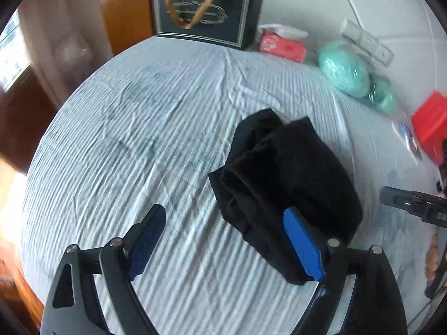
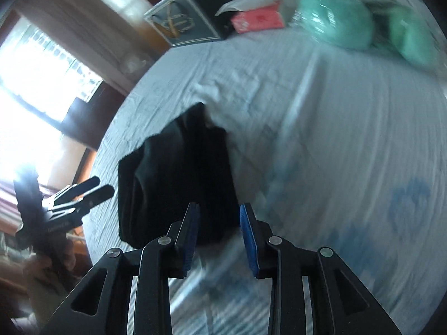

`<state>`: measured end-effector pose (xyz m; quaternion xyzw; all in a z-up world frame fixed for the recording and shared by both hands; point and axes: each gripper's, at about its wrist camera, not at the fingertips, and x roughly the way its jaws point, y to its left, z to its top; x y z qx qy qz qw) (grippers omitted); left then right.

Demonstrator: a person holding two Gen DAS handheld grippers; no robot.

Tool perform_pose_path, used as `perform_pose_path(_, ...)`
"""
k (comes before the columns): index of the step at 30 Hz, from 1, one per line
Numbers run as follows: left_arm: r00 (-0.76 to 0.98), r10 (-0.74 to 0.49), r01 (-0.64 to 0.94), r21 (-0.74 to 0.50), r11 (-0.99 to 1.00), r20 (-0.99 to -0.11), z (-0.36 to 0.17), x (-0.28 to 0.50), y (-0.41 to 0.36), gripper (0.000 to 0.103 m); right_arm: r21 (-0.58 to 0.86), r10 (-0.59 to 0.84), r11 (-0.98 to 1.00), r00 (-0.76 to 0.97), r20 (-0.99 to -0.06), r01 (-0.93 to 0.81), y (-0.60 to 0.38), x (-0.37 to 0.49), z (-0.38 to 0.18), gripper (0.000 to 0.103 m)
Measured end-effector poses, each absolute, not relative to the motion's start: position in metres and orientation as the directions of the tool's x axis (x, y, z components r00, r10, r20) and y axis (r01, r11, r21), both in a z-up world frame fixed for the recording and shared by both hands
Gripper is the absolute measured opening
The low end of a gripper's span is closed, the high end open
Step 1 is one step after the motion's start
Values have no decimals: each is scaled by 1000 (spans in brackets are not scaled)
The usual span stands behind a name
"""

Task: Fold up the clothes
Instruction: 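Grasp the folded black shirt bundle with the left tool while the right tool grasps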

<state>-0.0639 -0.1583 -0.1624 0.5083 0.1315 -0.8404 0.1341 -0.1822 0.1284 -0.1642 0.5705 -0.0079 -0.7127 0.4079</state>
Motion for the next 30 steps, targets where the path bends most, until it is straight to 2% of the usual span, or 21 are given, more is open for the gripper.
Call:
perform_pose_path(2, -451, -52, 279, -86, -956, -891, -166, -69, -166, 87, 477, -579, -716, -51, -814, 510, 139, -172, -168, 36)
perform_pose_path(4, -451, 10, 181, -102, -978, -893, -167, -78, -178, 87, 459, -553, -773, -110, -826, 439, 145, -161, -172, 49)
perform_pose_path(8, -407, 132, 16, -151, -988, -904, -172, -95, -197, 87, 470, -514, -854, -221, -829, 223, 148, -129, -175, 49)
perform_pose_path(16, -358, 232, -214, -163, -963, -904, -171, -123, -196, 87, 518, -470, -852, -332, -818, -70, 121, -78, -185, 49)
perform_pose_path(20, -373, 264, -287, -160, -944, -890, -170, -144, -187, 87, 543, -466, -825, -355, -810, -154, 114, -67, -190, 49)
perform_pose_path(25, -313, 294, -386, -162, -908, -903, -193, -171, -172, 86, 547, -458, -814, -361, -812, -198, 96, -65, -199, 49)
perform_pose_path(27, -280, 302, -432, -161, -887, -911, -203, -173, -166, 81, 540, -450, -817, -363, -816, -201, 88, -66, -202, 49)
perform_pose_path(30, -234, 338, -462, -202, -864, -912, -214, -176, -169, 81, 543, -446, -812, -373, -813, -213, 79, -70, -207, 49)
